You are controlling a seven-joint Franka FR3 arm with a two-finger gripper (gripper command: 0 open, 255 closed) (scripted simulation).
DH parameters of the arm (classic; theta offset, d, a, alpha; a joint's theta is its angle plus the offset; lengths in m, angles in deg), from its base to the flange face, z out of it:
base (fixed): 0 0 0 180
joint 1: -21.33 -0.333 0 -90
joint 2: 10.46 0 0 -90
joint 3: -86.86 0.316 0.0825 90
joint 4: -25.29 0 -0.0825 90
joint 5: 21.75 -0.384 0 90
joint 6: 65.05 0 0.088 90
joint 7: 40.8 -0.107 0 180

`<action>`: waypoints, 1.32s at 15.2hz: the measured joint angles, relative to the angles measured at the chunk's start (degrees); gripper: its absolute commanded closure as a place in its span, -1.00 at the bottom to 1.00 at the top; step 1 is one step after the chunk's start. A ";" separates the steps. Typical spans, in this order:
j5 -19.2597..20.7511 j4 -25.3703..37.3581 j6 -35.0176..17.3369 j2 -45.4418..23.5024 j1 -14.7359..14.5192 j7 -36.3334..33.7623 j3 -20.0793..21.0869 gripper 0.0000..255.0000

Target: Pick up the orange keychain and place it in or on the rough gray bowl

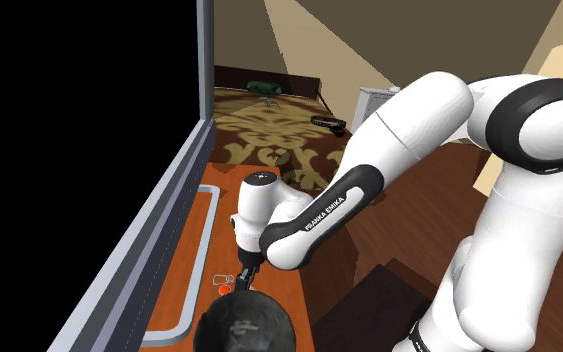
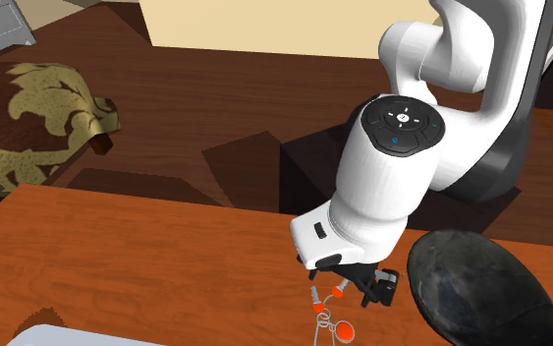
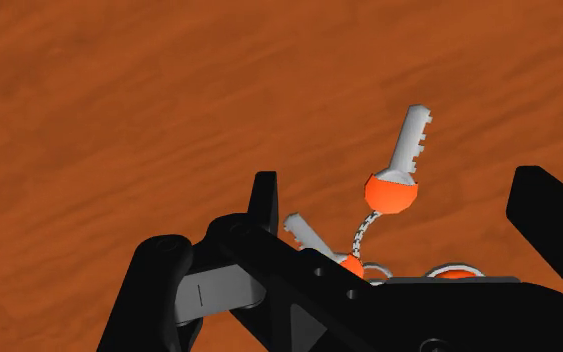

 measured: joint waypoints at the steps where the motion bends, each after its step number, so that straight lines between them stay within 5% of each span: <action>1: 0.12 -0.05 -0.22 -0.21 -0.02 -0.07 -0.02 -1.00; 6: 0.24 -0.14 -0.47 -0.41 -0.10 -0.25 0.00 -1.00; 7: 0.24 -0.14 -0.47 -0.41 -0.10 -0.25 0.00 1.00; 20: -0.65 0.16 1.13 1.19 -0.05 0.37 0.31 1.00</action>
